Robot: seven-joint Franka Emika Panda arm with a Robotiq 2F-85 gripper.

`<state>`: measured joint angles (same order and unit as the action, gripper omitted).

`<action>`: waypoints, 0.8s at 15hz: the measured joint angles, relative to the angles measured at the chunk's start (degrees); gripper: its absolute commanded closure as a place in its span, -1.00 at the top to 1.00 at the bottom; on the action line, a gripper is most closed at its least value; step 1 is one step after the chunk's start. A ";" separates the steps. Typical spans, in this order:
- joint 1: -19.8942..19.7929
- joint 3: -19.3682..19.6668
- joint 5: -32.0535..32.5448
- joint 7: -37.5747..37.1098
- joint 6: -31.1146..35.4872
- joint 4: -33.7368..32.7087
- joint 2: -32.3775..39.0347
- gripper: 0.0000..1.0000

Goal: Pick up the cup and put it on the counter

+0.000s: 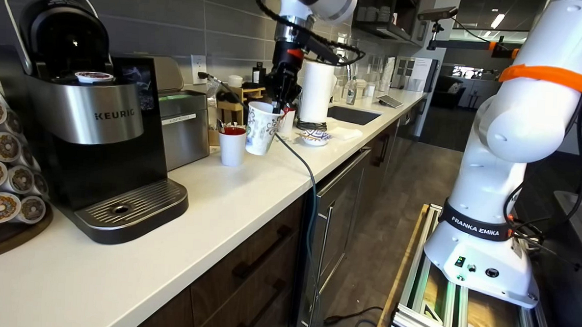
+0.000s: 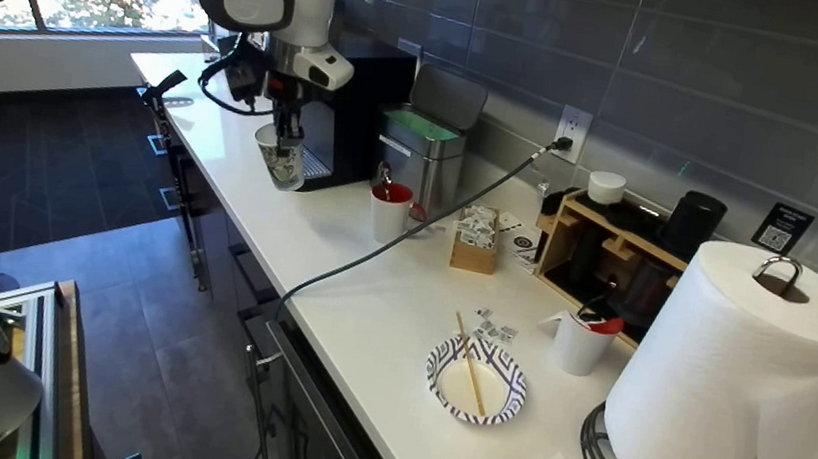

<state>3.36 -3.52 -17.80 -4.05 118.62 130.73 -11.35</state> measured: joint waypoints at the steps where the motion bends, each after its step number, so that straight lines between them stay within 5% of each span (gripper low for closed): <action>1: 0.13 0.00 -0.19 0.02 0.43 0.98 0.69 -0.98; 12: -0.33 0.10 0.39 -7.96 0.53 2.98 3.16 -0.98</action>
<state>3.02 -3.42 -17.41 -12.01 119.15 133.71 -8.19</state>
